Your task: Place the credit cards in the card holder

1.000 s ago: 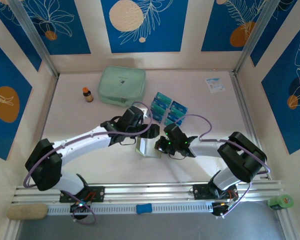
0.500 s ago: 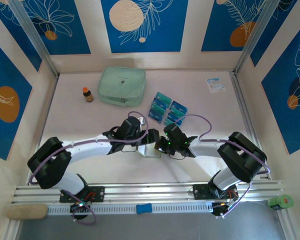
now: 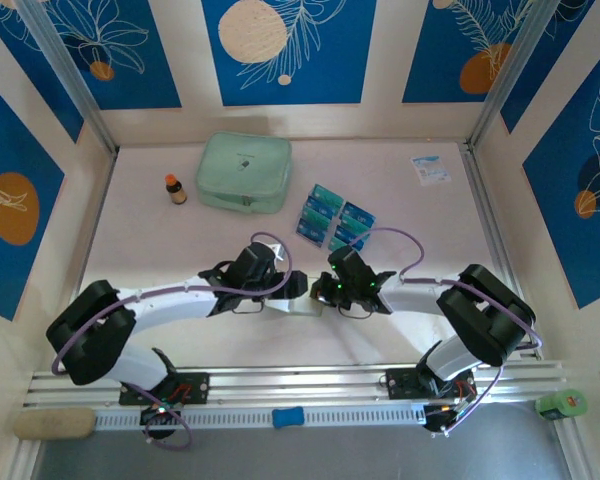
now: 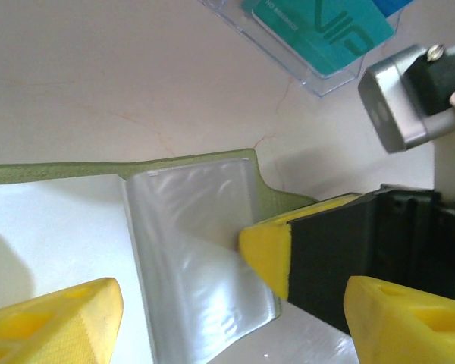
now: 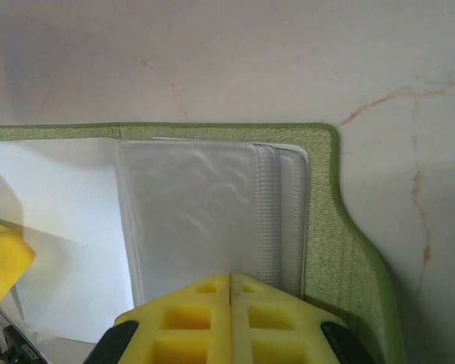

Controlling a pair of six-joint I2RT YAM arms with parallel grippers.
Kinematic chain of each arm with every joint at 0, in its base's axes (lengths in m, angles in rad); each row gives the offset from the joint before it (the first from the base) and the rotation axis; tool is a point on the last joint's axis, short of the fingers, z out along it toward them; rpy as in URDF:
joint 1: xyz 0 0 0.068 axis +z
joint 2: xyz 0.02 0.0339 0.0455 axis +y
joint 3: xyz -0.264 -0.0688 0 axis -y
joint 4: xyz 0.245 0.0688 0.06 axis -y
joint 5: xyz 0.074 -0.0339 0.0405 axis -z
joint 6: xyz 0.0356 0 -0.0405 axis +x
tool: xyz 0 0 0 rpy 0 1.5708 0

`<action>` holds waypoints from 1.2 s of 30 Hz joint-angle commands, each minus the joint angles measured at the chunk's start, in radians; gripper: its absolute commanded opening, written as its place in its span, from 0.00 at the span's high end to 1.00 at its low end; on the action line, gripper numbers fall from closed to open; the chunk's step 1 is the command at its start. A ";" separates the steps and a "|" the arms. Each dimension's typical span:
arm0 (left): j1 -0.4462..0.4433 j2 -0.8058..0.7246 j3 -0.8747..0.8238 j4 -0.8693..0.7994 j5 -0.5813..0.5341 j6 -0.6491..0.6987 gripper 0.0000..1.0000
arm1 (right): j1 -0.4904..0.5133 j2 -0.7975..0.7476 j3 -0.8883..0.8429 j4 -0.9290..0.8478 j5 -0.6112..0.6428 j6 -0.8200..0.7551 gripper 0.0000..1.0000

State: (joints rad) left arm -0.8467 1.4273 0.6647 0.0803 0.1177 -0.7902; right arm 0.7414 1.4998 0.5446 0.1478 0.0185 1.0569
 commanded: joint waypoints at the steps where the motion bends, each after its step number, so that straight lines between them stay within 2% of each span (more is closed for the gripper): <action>1: 0.005 0.033 -0.017 -0.039 -0.024 0.106 0.23 | -0.015 -0.012 0.038 -0.050 -0.009 -0.043 1.00; 7: 0.004 0.051 -0.026 -0.052 -0.049 0.176 0.24 | -0.041 -0.005 0.073 -0.065 -0.024 -0.073 1.00; 15: 0.004 0.052 -0.031 -0.056 -0.053 0.195 0.24 | -0.066 0.037 0.125 -0.080 -0.049 -0.104 1.00; 26: 0.004 0.053 -0.008 -0.136 -0.090 0.255 0.23 | -0.068 0.088 0.096 -0.058 -0.065 -0.096 1.00; 36: 0.005 0.060 -0.058 -0.051 -0.085 0.241 0.22 | -0.046 0.143 0.108 -0.016 -0.108 -0.072 1.00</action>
State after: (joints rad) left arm -0.8467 1.4765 0.6266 0.0174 0.0471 -0.5655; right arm 0.6807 1.6135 0.6521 0.1368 -0.0574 0.9764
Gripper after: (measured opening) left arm 0.774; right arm 0.054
